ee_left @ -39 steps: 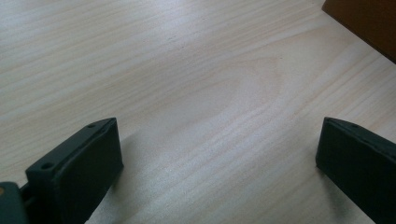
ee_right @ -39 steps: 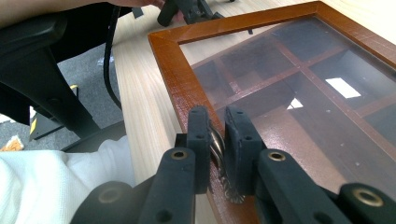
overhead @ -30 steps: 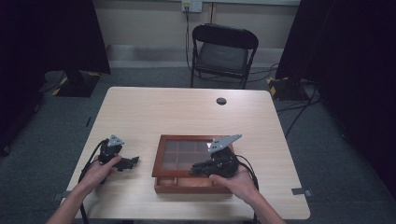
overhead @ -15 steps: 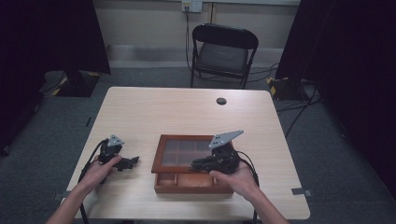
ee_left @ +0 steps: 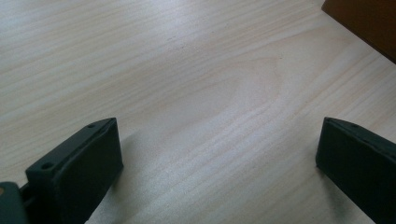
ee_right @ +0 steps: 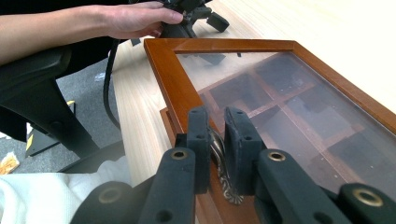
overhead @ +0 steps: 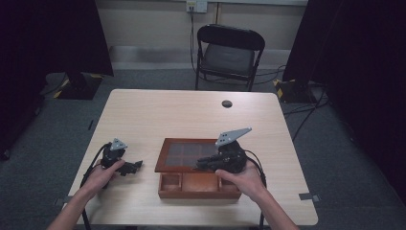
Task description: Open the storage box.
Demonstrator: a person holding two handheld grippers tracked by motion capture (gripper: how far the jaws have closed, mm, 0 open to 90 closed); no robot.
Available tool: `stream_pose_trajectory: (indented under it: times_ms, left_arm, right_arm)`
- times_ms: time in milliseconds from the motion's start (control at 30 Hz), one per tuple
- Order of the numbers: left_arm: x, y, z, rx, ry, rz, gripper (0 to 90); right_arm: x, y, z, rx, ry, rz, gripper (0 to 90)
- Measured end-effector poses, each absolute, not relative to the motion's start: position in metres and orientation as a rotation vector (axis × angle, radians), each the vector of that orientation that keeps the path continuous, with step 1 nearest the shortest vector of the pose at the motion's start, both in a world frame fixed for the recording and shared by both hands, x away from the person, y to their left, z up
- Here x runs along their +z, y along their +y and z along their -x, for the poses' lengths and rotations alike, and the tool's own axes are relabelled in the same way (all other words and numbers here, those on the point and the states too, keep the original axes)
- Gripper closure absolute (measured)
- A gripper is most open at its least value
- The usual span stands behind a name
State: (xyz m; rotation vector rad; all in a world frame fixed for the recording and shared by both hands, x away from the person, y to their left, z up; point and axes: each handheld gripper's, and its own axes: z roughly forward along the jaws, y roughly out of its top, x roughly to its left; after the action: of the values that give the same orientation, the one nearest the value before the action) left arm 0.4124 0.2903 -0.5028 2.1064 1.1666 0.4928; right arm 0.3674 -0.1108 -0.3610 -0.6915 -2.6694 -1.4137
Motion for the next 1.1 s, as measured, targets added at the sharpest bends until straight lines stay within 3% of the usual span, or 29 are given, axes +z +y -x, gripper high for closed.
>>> stream_pose_trajectory:
  times_ms: [1100]
  left_arm:
    - [-0.503, 0.29, -0.412, 0.492, 1.169, -2.101, 0.0]
  right_arm:
    - [-0.339, -0.113, -0.383, -1.473, -2.64, 0.731, 81.5]
